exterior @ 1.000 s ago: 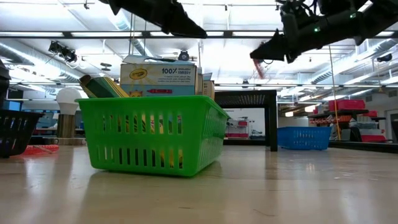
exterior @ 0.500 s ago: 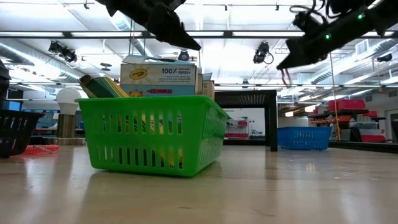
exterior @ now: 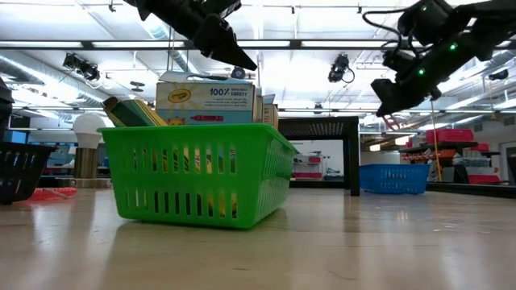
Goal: Pick & Place Office Desk Supplies
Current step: Put the orange rubberband into the blue bin
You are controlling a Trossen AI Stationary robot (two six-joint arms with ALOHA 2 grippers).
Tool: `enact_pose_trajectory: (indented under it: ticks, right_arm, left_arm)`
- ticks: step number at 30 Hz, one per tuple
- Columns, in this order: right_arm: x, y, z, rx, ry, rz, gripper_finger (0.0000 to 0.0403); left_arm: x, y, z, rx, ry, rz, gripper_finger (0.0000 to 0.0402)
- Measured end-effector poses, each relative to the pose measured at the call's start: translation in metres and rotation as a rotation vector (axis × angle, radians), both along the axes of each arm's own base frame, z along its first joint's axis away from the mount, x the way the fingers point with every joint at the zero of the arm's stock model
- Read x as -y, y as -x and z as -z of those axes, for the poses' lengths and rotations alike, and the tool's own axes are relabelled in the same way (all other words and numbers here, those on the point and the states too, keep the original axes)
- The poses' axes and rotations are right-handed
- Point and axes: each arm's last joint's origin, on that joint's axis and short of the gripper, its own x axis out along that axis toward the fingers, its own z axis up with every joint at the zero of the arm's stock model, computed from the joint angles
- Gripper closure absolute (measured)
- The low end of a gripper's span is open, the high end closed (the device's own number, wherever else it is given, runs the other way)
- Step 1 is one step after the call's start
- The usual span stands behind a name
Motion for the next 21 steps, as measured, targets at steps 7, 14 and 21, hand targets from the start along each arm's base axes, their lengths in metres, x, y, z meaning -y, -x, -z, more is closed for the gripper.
enact_pose_trajectory:
  ticks: [7, 14, 21]
  right_arm:
    - [0.019, 0.002, 0.013, -0.001, -0.146, -0.024, 0.0403]
    - [0.027, -0.007, 0.039, -0.087, -0.282, -0.030, 0.0403]
    - [0.027, -0.013, 0.056, -0.129, -0.408, -0.092, 0.0403]
  left_arm:
    - [0.000, 0.000, 0.000, 0.000, 0.000, 0.000, 0.0253]
    - [0.000, 0.000, 0.001, -0.009, 0.007, -0.002, 0.0253]
    - [0.000, 0.001, 0.003, -0.028, 0.010, -0.003, 0.0253]
